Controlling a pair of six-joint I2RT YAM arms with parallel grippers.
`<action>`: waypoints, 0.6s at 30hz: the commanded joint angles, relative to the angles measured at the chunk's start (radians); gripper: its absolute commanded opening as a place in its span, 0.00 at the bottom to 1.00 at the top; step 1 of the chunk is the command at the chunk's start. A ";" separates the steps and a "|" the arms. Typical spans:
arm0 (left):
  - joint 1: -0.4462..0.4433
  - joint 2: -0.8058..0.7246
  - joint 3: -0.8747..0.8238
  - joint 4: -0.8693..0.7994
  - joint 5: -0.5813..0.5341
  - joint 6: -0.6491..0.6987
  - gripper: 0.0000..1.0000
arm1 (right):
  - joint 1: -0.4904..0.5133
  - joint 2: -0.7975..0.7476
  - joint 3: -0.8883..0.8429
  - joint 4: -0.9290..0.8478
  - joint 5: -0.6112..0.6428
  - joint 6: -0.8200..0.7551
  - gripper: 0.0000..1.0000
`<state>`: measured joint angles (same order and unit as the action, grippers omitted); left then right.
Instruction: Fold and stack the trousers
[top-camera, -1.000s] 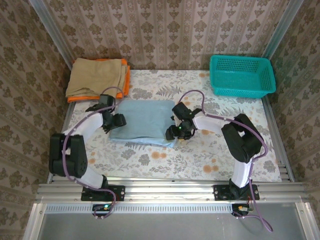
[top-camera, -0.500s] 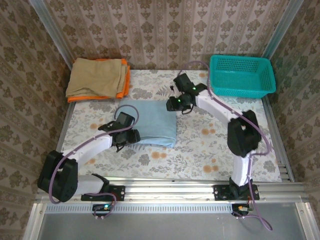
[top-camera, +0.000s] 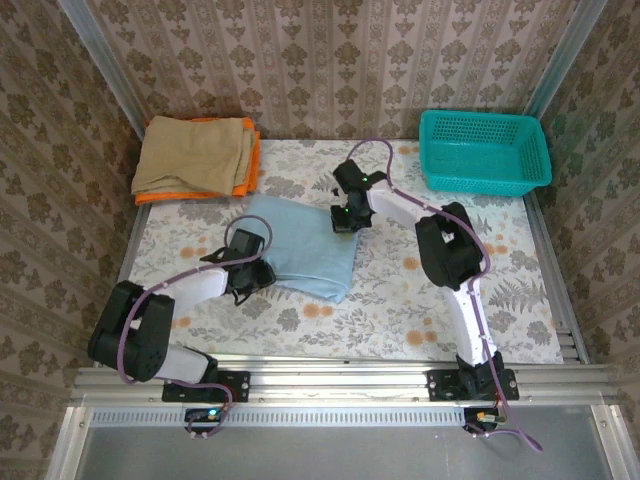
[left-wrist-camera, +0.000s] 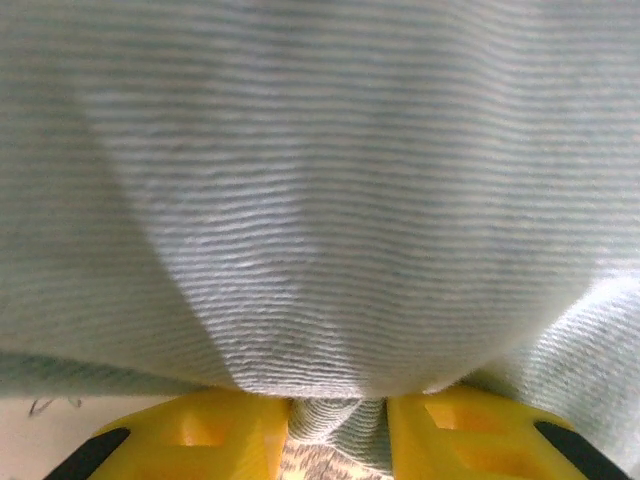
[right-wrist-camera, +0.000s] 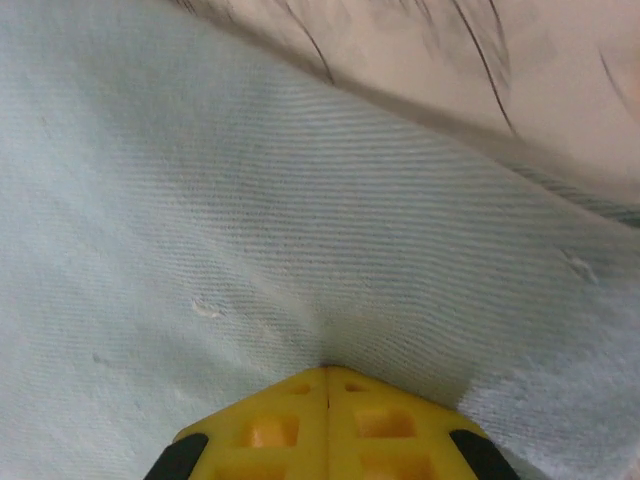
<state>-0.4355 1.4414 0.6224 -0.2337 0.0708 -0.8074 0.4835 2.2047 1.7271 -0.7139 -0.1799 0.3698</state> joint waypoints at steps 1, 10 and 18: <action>0.031 0.139 0.029 0.027 0.003 0.063 0.32 | -0.005 -0.116 -0.206 -0.050 0.025 0.009 0.00; 0.033 0.426 0.457 -0.092 0.076 0.214 0.31 | 0.100 -0.500 -0.804 0.134 -0.138 0.142 0.00; -0.007 0.618 0.813 -0.215 0.146 0.303 0.30 | 0.267 -0.512 -0.798 0.381 -0.312 0.361 0.00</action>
<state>-0.4160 1.9923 1.3617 -0.6136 0.1883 -0.5743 0.7284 1.6695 0.9100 -0.4053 -0.4007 0.6212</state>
